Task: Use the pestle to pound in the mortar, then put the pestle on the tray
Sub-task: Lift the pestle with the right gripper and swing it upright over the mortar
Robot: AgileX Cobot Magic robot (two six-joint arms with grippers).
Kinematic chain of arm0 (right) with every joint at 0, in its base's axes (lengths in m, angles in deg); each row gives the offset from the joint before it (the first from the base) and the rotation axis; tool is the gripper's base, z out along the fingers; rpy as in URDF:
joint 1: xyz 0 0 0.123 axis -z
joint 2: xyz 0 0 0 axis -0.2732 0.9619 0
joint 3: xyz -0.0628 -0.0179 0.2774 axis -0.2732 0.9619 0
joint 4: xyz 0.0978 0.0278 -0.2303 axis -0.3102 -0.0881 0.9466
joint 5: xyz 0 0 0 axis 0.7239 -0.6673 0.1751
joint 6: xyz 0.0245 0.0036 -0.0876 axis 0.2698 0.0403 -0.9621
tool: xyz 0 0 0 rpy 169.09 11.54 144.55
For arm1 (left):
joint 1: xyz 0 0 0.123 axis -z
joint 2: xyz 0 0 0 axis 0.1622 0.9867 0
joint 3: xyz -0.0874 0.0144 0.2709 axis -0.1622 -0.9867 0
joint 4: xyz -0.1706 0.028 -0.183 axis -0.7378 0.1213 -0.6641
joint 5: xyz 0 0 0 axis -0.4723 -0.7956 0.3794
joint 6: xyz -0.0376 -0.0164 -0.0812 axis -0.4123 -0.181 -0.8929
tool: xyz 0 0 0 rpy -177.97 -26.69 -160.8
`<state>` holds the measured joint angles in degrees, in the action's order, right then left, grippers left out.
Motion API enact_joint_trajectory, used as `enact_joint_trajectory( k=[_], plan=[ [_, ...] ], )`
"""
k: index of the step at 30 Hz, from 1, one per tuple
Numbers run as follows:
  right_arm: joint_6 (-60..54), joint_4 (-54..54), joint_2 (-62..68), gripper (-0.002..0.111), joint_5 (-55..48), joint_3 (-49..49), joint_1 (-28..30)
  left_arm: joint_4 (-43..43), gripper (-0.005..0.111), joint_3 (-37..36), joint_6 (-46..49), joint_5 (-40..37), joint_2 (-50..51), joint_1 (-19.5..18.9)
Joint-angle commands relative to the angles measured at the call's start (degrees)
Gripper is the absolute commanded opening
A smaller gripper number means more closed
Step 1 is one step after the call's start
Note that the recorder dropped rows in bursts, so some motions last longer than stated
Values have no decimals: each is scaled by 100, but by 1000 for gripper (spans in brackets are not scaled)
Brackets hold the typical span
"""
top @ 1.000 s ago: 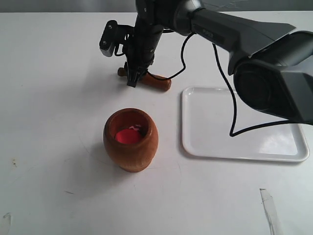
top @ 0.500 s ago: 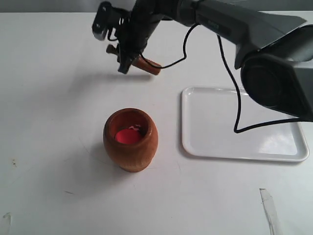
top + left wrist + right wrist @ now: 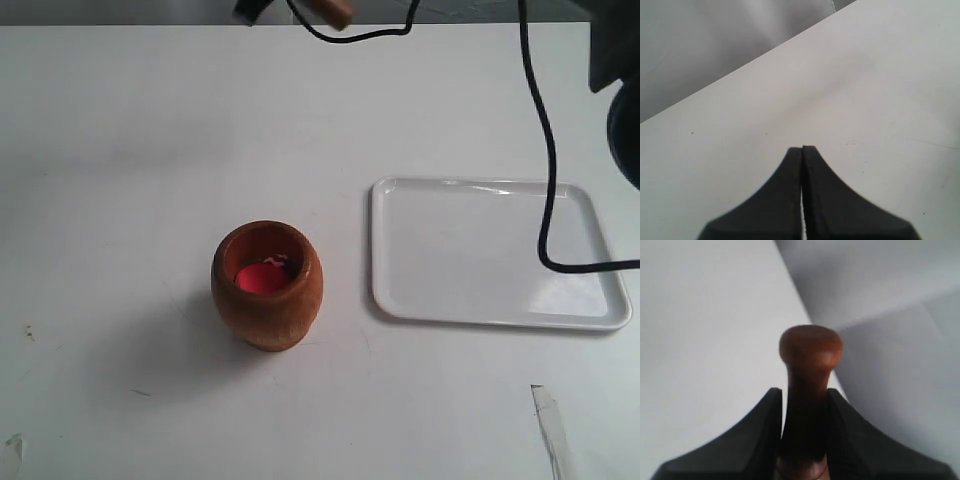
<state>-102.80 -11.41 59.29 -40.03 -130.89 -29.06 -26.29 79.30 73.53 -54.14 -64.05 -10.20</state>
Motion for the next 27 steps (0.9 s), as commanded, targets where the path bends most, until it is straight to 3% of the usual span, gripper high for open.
enact_joint_trajectory(
  k=[1, 4, 14, 23, 24, 27],
  plan=[
    [3250, 3783, -331, 0, -460, 678, -39, -42, 0, -3, -47, 17, -7, 44],
    [3519, 3413, -717, 0, 365, 1382, 31, -42, 0, -3, -47, 17, -7, 44],
    [3216, 1219, -2693, 0, 4930, 4710, 42, -42, 0, -3, -47, 17, -7, 44],
    [3291, -452, -3719, 0, 10939, 8114, 42, -42, 0, -3, -47, 17, -7, 44],
    [3302, -570, -3706, 0, 11368, 8467, 42, -42, 0, -3, -47, 17, -7, 44],
    [3375, -661, -3696, 0, 11368, 9244, 42, -42, 0, -3, -47, 17, -7, 44]
  ],
)
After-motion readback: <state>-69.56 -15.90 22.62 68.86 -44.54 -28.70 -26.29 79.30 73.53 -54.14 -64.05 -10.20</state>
